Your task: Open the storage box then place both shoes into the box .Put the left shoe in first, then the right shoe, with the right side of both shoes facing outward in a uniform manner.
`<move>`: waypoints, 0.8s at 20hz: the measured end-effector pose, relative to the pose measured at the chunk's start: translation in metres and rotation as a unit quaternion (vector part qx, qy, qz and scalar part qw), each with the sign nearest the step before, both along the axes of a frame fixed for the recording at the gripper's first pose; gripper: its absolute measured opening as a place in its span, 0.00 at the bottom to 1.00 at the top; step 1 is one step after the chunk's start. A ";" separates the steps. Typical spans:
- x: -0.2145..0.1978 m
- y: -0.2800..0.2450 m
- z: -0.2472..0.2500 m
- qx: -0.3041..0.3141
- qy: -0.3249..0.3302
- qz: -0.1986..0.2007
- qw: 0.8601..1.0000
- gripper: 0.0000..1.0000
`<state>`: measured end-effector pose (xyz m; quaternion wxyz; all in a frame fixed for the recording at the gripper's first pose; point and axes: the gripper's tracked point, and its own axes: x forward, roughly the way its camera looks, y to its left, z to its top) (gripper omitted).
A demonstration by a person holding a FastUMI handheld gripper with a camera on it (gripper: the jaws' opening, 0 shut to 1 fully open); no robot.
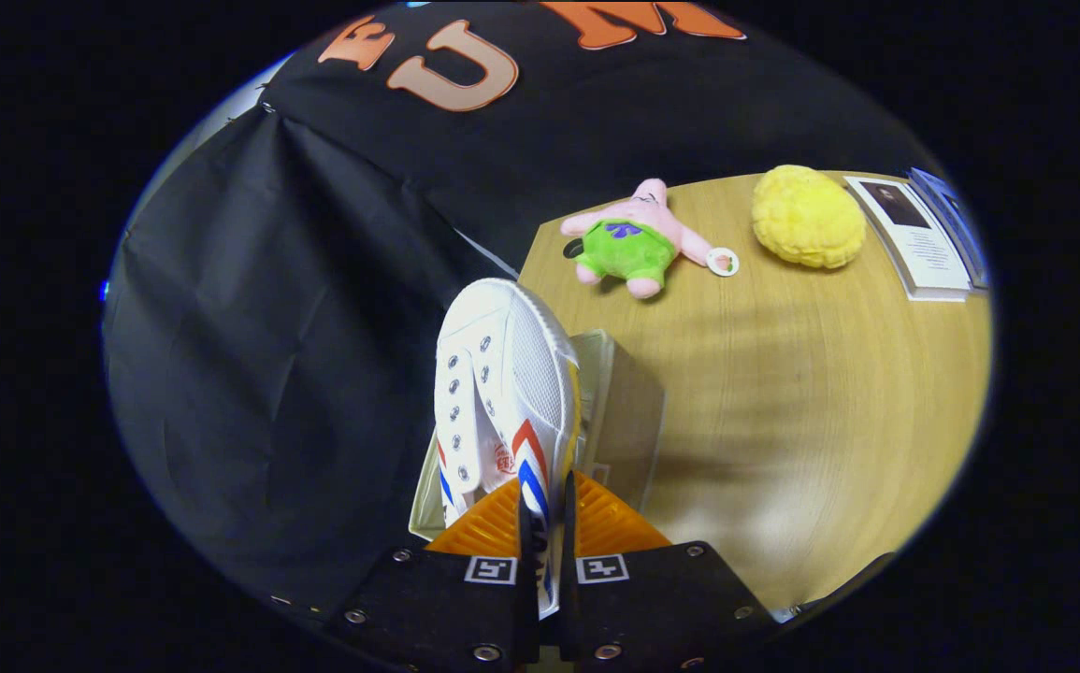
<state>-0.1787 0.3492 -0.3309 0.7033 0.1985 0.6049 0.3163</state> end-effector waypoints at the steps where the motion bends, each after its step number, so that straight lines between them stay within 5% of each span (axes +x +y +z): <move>1: -0.003 0.009 -0.007 -0.003 0.001 0.009 1.000 0.09; 6: -0.029 0.031 -0.033 -0.061 0.004 0.057 0.997 0.09; 16: -0.034 0.010 -0.059 -0.158 0.078 0.008 0.984 0.09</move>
